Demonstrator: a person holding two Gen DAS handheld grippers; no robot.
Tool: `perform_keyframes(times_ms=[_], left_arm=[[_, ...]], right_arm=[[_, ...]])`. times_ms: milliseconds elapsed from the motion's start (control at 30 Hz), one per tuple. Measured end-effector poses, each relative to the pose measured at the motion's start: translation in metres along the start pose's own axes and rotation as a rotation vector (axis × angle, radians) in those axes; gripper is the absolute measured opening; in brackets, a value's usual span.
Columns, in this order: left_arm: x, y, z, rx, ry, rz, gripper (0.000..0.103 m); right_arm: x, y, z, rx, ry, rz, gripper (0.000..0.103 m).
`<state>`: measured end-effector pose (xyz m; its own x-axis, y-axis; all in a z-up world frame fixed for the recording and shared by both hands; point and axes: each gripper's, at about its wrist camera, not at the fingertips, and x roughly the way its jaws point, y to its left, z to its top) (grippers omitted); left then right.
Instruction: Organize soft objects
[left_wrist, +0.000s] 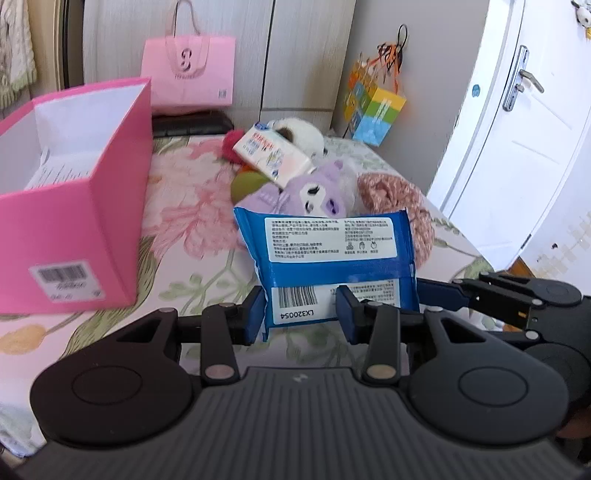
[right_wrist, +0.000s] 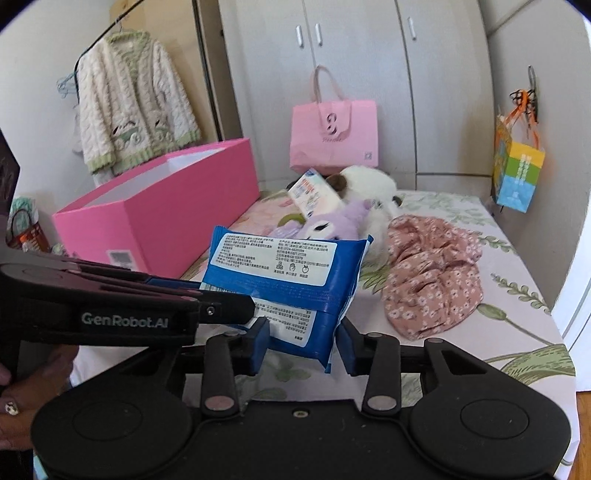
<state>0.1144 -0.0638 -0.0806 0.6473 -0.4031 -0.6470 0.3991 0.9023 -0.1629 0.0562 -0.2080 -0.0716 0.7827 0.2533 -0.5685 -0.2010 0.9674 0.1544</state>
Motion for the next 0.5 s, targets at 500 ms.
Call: perform_keyframes(times_ms=[500], left_arm=[[-0.065, 0.043, -0.009, -0.055, 0.15, -0.024, 0.04]], right_arm=[[-0.017, 0.057, 0.015, -0.164, 0.128, 0.118, 0.046]])
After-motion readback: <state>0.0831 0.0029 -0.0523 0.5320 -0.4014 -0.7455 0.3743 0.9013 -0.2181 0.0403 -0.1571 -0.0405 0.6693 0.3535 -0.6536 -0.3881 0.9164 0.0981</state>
